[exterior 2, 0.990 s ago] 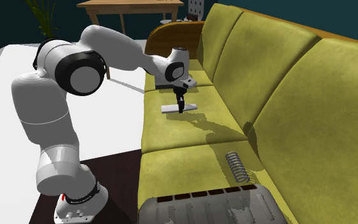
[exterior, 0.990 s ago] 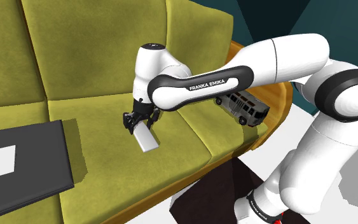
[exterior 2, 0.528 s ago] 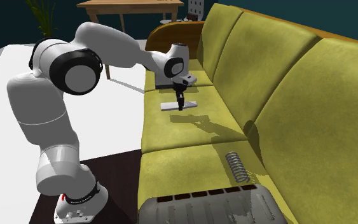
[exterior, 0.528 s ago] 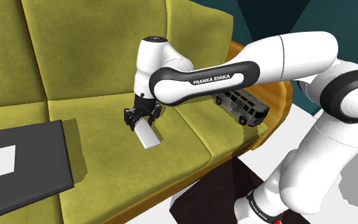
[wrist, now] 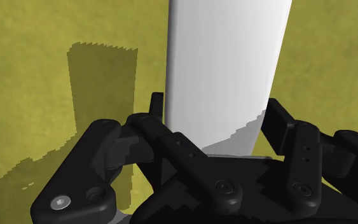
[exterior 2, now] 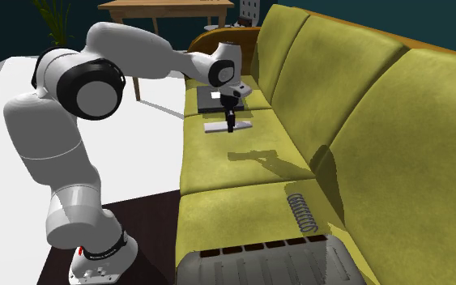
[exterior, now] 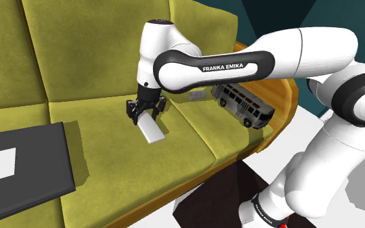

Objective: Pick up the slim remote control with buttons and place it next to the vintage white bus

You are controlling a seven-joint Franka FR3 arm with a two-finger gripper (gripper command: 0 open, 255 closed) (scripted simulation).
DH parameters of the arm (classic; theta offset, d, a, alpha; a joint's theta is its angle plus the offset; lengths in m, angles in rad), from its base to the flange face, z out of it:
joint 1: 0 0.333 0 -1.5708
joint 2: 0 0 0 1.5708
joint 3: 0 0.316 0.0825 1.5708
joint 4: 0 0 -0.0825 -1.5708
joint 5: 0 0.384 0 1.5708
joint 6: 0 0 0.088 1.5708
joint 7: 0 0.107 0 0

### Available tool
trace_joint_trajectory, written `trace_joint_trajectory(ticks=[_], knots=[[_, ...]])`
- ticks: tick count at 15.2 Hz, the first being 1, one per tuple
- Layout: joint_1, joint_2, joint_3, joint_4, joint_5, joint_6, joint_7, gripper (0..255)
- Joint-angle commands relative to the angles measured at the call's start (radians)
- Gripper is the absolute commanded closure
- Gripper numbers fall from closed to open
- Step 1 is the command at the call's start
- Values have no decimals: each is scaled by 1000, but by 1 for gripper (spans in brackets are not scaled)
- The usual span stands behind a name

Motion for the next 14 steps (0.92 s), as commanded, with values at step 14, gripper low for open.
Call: trace_joint_trajectory(ticks=[14], knots=[[-1, -29, 2, 168, 14, -194, -12, 255]])
